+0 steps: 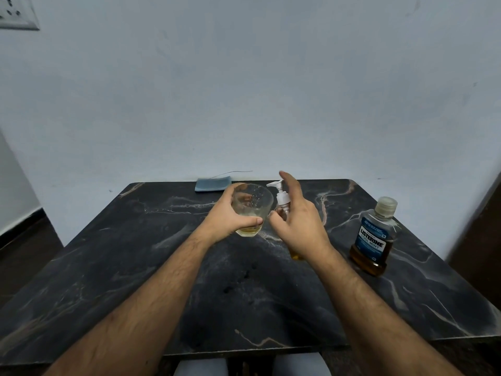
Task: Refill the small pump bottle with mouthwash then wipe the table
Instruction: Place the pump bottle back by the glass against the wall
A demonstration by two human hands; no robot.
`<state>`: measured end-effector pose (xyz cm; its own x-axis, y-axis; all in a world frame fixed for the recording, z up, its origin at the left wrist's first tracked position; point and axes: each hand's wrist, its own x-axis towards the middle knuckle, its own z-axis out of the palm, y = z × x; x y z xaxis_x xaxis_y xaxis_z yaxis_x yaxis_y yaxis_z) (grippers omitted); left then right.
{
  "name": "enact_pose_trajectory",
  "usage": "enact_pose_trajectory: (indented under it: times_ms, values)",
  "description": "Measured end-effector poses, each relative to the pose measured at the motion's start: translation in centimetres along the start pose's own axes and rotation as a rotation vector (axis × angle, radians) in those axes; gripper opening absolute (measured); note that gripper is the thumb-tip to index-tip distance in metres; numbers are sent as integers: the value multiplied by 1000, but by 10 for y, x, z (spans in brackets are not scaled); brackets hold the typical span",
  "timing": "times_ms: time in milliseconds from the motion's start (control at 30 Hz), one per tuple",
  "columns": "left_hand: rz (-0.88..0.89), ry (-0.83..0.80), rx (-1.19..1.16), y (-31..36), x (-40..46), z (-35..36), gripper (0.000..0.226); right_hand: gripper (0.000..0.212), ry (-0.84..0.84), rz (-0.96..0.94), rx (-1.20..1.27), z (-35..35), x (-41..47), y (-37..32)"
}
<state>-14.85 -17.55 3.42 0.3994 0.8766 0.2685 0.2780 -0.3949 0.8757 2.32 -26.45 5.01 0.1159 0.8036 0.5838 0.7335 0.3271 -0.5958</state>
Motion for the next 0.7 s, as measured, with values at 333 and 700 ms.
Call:
enact_pose_trajectory:
  times_ms: [333, 700]
  values:
    - [-106, 100, -109, -16, 3, -8, 103, 86, -53, 177, 198, 2, 5, 20]
    - [-146, 330, -113, -56, 21, -11, 98, 52, 76, 372, 221, 25, 25, 61]
